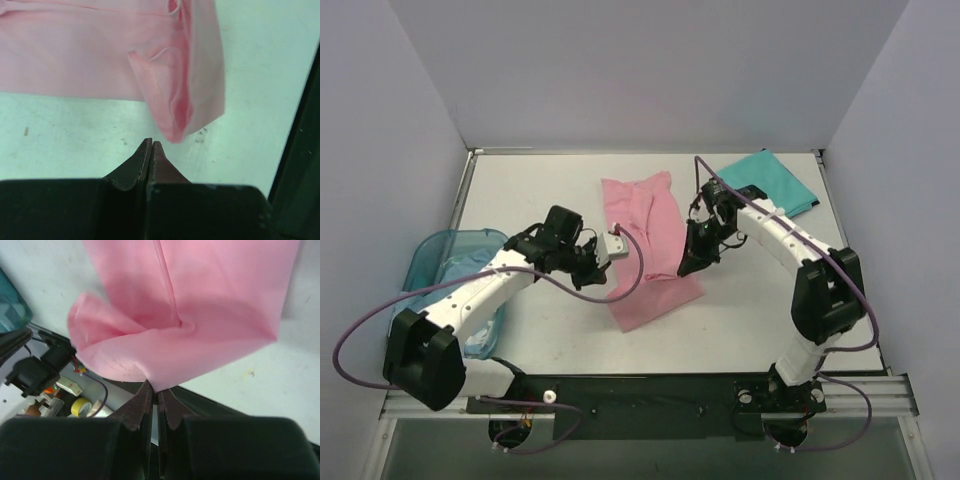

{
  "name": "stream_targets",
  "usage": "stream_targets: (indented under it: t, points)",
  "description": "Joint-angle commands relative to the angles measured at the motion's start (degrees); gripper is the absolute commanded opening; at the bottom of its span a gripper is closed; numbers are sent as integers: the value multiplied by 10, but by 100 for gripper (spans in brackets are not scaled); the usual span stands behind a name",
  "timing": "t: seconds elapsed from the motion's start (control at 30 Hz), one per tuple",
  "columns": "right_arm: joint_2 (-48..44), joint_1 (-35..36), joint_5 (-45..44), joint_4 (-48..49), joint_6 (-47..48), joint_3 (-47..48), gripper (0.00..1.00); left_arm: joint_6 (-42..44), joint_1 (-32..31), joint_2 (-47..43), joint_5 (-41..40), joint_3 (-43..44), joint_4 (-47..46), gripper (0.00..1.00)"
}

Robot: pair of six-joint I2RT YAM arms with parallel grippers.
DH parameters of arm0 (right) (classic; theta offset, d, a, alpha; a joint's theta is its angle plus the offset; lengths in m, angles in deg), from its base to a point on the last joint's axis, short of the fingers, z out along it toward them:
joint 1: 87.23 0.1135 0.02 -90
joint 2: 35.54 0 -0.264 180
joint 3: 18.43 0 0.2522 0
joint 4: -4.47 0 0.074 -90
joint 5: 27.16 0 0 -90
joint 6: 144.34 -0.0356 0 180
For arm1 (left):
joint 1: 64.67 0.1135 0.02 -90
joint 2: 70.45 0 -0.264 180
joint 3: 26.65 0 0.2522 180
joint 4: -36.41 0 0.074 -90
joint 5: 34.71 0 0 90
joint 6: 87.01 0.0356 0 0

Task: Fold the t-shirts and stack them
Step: Fold the folded rectangular tshirt in 1/3 of the way

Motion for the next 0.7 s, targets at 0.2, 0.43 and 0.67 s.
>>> stream_targets:
  t: [0.2, 0.43, 0.67]
  points:
    - [180, -77, 60, -63, 52, 181, 0, 21, 67, 157, 65, 159, 2, 0]
    - [196, -88, 64, -72, 56, 146, 0, -59, 5, 279, 86, 194, 38, 47]
    - [172, -88, 36, -70, 66, 109, 0, -180, -13, 303, 78, 152, -11, 57]
